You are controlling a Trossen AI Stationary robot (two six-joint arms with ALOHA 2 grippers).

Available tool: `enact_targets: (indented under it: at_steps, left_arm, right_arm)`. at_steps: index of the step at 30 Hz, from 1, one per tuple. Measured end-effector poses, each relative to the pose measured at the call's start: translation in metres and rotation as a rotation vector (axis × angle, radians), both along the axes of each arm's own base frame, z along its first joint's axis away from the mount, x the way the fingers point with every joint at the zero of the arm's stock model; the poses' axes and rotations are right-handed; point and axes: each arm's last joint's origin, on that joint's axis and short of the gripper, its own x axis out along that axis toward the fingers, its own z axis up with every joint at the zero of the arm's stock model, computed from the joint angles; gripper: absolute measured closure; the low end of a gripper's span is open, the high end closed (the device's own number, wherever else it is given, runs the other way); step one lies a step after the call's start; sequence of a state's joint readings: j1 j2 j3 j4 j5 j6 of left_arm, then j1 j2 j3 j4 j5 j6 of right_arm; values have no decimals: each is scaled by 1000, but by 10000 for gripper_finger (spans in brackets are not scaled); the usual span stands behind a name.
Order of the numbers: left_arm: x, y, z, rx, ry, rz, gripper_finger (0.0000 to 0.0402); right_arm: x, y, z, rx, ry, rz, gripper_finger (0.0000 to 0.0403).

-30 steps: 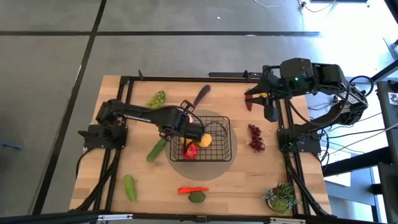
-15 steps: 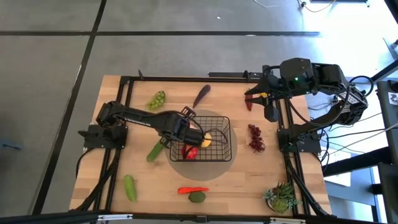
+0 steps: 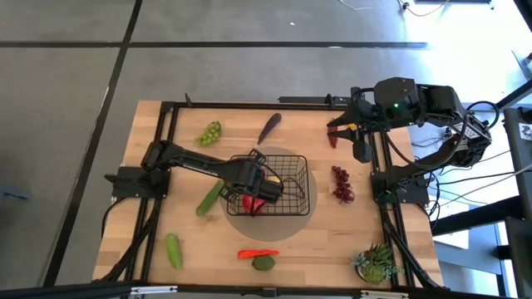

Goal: Build produce basket
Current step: Put the pink peach into the black wire basket

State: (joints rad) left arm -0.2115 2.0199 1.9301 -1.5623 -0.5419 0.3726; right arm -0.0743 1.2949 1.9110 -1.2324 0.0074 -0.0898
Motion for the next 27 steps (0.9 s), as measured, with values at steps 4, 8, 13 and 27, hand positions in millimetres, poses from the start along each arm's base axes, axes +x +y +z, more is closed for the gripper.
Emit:
enact_targets:
  at_steps: [4,8,13,27]
  left_arm:
    - [4,2,-9,5,31,14,401]
    - [4,6,-8,6,25,24,401]
    - [5,12,-8,-19,19,65,401]
    - [7,35,-10,-113,10,187,401]
  right_arm:
    - [0,0,0,0,0,0,295]
    - [0,0,0,0,0,0,295]
    - [0,0,0,0,0,0,295]
    - [0,0,0,1,0,-1,295]
